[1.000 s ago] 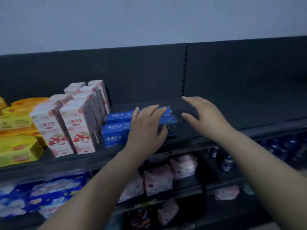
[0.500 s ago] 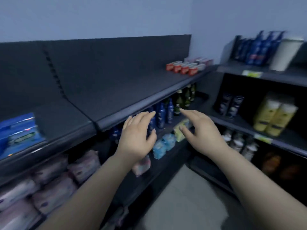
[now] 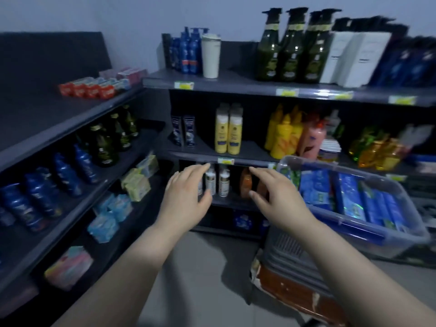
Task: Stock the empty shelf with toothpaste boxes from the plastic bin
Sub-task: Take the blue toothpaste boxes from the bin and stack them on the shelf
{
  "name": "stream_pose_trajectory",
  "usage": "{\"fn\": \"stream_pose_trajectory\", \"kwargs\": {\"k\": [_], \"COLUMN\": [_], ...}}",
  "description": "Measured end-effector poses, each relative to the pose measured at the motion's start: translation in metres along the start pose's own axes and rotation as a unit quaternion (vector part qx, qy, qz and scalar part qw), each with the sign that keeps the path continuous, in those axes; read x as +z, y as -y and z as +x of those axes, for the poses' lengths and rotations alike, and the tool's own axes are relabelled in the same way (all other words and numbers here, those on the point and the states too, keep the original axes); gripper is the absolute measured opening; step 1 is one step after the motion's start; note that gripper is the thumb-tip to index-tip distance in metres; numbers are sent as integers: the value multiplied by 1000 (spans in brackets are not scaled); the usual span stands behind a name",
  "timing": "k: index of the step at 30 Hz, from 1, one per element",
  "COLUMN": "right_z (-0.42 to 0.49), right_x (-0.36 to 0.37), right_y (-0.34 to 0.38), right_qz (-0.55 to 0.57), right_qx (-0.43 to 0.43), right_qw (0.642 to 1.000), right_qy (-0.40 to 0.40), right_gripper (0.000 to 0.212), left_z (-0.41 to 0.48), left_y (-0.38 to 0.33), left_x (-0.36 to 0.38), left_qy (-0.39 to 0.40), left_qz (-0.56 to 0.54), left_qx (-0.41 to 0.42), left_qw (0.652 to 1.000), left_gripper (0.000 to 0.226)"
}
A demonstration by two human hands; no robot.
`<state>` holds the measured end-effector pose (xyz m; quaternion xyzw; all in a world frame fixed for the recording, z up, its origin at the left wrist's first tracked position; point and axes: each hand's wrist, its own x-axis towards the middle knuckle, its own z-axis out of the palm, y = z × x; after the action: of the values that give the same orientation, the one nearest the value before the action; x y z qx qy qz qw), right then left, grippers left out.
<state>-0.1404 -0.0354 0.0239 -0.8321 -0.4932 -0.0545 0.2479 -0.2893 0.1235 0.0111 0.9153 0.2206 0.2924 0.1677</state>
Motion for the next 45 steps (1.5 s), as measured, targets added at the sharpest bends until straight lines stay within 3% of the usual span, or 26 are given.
{"fn": "stream_pose_trajectory", "kwargs": {"k": [12, 26, 32, 37, 40, 43, 45], "right_z": [-23, -21, 6, 25, 27, 24, 20], "right_x": [-24, -6, 9, 10, 4, -13, -24], "right_y": [-136, -244, -263, -282, -292, -297, -300], "right_qz": [-40, -137, -176, -198, -154, -124, -122], "right_qx": [199, 492, 515, 528, 529, 512, 494], "right_qw": [978, 859, 839, 820, 831, 850, 861], "right_qy": [-45, -43, 16, 101, 78, 31, 6], "right_gripper": [54, 55, 60, 59, 48, 56, 60], "left_z": [105, 206, 215, 222, 227, 240, 251], "left_y": [-68, -91, -94, -104, -115, -128, -139], "left_x": [121, 267, 320, 346, 355, 363, 371], "left_qy": [123, 286, 361, 366, 376, 411, 447], "left_qz": [-53, -78, -40, -15, 5, 72, 131], "left_qx": [130, 261, 270, 275, 296, 345, 394], "left_qw": [982, 919, 892, 889, 878, 841, 792], "left_gripper": [51, 53, 55, 57, 61, 70, 79]}}
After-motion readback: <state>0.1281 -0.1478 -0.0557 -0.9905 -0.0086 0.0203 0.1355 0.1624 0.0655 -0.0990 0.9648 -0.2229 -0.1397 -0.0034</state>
